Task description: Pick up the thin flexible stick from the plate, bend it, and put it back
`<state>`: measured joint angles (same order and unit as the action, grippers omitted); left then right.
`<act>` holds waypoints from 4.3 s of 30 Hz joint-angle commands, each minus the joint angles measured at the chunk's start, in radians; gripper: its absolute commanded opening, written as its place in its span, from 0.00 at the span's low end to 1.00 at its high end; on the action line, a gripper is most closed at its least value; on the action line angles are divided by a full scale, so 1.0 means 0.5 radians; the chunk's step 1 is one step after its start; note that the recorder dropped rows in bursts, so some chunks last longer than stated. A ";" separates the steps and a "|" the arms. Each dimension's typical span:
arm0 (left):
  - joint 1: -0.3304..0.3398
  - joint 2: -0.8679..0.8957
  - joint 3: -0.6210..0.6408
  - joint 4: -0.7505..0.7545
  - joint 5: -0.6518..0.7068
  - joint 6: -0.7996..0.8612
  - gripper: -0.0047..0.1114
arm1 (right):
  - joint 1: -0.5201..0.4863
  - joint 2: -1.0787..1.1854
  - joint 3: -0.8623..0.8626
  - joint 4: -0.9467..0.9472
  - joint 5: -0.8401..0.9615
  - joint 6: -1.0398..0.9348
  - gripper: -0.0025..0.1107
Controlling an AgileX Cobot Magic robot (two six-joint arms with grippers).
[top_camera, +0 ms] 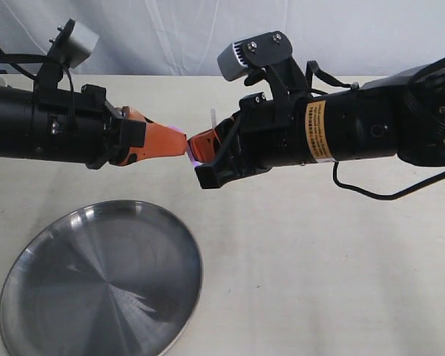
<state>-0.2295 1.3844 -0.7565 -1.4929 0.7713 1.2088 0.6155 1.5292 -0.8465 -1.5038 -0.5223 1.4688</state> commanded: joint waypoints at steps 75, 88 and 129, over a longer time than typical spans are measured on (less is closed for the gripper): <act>-0.005 -0.001 -0.027 -0.140 -0.098 0.010 0.05 | 0.246 -0.001 0.004 -0.063 -0.321 0.016 0.01; -0.002 -0.001 -0.027 -0.127 -0.037 -0.058 0.54 | 0.246 -0.001 0.004 -0.063 -0.239 0.035 0.01; 0.778 -0.314 -0.027 0.514 -0.114 -0.373 0.04 | 0.246 0.799 -0.492 0.039 -0.358 0.453 0.25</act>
<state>0.1577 1.2510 -0.7645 -1.2523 0.7015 1.0253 0.7370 1.9077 -1.0812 -1.4562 -0.6583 1.6697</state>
